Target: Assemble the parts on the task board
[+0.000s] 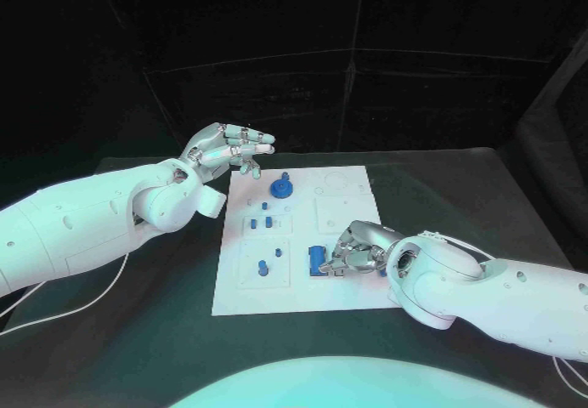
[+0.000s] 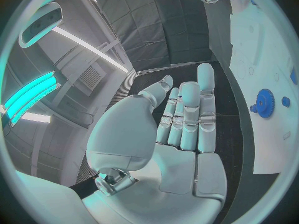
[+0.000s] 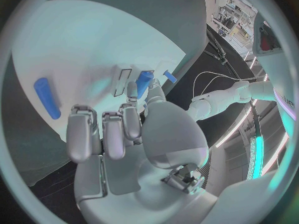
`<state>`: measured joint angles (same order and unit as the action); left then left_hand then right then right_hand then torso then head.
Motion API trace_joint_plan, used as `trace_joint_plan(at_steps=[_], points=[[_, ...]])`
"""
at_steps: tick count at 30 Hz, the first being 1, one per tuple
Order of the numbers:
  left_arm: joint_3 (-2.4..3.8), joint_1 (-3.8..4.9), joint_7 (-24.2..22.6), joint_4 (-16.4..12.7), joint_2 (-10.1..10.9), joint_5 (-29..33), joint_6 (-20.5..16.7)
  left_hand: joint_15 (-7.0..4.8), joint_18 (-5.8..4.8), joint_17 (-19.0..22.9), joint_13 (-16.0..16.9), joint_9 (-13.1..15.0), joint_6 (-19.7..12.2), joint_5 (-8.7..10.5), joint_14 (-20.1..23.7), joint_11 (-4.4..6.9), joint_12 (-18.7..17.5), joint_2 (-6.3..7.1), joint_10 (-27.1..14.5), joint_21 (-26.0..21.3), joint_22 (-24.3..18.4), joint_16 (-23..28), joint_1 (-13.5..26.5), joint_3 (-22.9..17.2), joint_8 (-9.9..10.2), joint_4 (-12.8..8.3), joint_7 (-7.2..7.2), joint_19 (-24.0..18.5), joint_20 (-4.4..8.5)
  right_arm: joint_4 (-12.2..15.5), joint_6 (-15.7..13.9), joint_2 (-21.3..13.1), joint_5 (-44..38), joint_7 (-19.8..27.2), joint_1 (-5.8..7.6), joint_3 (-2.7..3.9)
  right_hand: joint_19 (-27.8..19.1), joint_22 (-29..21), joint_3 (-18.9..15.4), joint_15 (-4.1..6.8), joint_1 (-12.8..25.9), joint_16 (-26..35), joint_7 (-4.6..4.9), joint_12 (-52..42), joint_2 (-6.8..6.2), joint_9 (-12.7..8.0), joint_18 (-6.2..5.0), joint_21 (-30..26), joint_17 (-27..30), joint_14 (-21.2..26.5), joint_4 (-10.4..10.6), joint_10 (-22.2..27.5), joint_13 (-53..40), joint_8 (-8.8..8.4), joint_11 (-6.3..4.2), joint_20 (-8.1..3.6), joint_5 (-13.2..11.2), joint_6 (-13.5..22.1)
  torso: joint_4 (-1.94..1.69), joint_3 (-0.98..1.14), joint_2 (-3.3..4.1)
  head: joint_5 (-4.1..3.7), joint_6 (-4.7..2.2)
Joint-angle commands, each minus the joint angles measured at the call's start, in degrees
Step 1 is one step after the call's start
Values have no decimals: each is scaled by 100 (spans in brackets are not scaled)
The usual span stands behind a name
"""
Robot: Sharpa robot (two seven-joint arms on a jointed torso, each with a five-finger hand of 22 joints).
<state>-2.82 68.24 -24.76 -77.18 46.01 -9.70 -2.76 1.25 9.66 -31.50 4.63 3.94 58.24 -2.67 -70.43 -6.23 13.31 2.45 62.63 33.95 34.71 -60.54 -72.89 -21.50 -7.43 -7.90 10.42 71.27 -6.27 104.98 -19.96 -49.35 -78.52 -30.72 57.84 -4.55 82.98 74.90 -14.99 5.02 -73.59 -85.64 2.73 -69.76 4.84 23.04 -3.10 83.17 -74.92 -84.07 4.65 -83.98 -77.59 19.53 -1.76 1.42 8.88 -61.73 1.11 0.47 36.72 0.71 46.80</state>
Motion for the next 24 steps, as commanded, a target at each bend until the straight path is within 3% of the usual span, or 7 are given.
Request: trace_joint_plan(at_steps=[1, 4, 7, 11, 15, 19, 24], points=[[4, 8, -18, -2, 3, 29, 62, -16, 75, 5, 7, -3, -37, -25, 37, 8, 36, -27, -24, -31, -6, 30, -14, 33, -35, -14, 3, -23, -33, 104, -483, -153, 237, 570, 8, 3, -72, 571, -45, -42, -141, 48, 66, 116, 85, -31, 48, -58, -500, -387, 5, 47, 121, -93, 75, 32, 104, 138, 6, 3, -5, -15, -11], [3, 8, -16, 5, 6, 29, 55, -16, 75, 5, 7, -3, -37, -25, 37, 8, 36, -27, -24, -31, -6, 30, -14, 33, -35, -14, 3, -23, -33, 210, -442, -407, 504, 930, 14, 5, -154, 475, -68, -103, -127, 86, 152, 324, 68, -74, 22, -140, -437, -374, 16, 145, 240, -230, 148, 83, 207, 314, 6, 0, -9, -35, -29], [1, 8, -14, 10, 5, 29, 50, -15, 76, 18, 7, -3, -40, -26, 44, 9, 42, -28, -29, -34, -9, 35, -20, 35, -37, -16, 2, -24, -33, 283, -296, -671, 732, 1082, 29, 6, -182, 443, -105, -154, -145, 109, 214, 481, 41, -114, 13, -172, -404, -367, 12, 220, 330, -352, 203, 138, 503, 406, 9, -8, -16, -72, -70], [-7, 7, -14, 17, 5, 29, 41, -15, 76, 18, 7, -3, -40, -26, 44, 9, 42, -28, -29, -34, -9, 35, -20, 35, -37, -16, 2, -24, -33, 361, -100, -1104, 744, 1047, 53, 7, -195, 427, -121, -186, -210, 131, 256, 653, 56, -158, 6, -190, -372, -362, -14, 288, 438, -479, 237, 179, 569, 470, 43, 2, -20, -95, -83], [-19, 7, -16, 15, 5, 29, 38, -15, 76, 18, 7, -3, -40, -26, 44, 9, 42, -28, -29, -34, -9, 35, -20, 35, -37, -16, 2, -24, -33, 373, 99, -1377, 340, 893, 63, 6, -223, 393, -142, -213, -280, 168, 290, 834, 55, -197, -5, -224, -314, -349, -49, 352, 555, -594, 266, 210, 683, 493, 73, -5, -35, -153, -88], [-25, 5, -22, 11, 1, 29, 44, -16, 76, 17, 7, -2, -39, -26, 45, 10, 45, -30, -29, -36, -10, 34, -24, 35, -39, -18, 1, -24, -33, 332, 236, -1452, -36, 739, 64, 5, -220, 394, -189, -207, -274, 184, 267, 764, 29, -182, -6, -227, -294, -345, -41, 311, 518, -577, 252, 218, 774, 377, 103, 1, -51, -175, -83], [-48, 0, -27, 6, 3, 29, 49, -16, 76, 17, 7, -2, -39, -26, 45, 10, 45, -30, -29, -36, -10, 34, -24, 35, -39, -18, 1, -24, -33, 235, 344, -1457, -519, 463, 59, 2, -204, 408, -274, -194, -173, 195, 242, 682, 9, -157, -3, -220, -285, -345, 42, 261, 473, -554, 234, 211, 756, 301, 105, 15, -50, -198, -84]])
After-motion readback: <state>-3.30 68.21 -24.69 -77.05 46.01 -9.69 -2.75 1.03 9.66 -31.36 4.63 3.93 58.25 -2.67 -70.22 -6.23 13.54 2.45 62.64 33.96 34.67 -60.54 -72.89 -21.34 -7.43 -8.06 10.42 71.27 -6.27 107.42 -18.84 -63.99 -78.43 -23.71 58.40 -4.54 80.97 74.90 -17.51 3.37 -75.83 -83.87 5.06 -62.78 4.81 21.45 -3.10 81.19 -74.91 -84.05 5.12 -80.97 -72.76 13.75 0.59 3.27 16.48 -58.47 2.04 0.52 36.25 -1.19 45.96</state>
